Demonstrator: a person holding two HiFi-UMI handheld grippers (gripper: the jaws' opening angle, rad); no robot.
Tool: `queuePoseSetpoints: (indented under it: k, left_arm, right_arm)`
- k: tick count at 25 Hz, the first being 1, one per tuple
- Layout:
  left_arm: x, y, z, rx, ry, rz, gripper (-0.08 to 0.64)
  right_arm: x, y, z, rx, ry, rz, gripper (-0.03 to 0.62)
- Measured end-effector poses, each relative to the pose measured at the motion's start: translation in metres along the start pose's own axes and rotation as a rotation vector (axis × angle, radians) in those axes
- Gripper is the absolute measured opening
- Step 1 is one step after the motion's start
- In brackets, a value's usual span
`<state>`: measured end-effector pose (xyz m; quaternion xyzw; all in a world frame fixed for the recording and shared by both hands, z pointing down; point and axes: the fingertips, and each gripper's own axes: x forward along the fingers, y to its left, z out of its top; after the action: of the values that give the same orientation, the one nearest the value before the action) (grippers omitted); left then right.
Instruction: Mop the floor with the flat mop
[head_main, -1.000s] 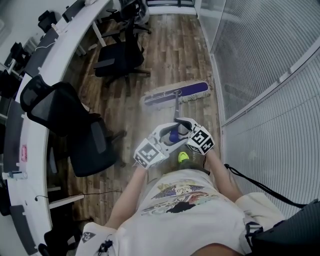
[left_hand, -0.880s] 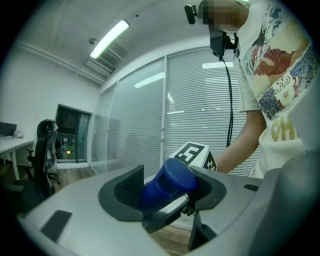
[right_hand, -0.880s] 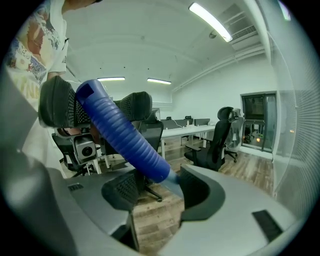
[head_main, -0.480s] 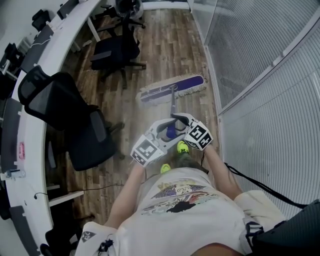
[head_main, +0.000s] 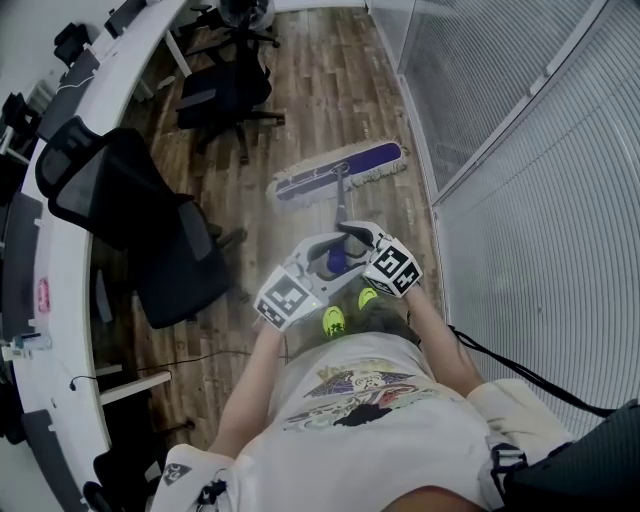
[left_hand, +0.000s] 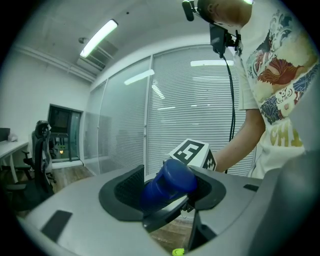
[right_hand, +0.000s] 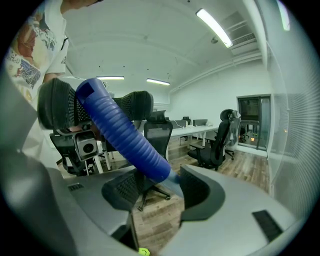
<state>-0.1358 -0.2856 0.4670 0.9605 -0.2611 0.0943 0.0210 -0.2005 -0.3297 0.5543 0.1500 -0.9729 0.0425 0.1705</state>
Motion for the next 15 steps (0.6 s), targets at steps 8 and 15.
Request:
queuePoseSetpoints:
  k: [8, 15]
  left_arm:
    - [-0.009, -0.072, -0.005, 0.012, 0.067, -0.023, 0.219]
    - [0.002, -0.170, 0.000, 0.026, 0.115, -0.038, 0.219]
  right_arm:
    - [-0.042, 0.056, -0.018, 0.003, -0.010, 0.009, 0.210]
    - [-0.115, 0.114, -0.043, 0.034, -0.054, 0.013, 0.210]
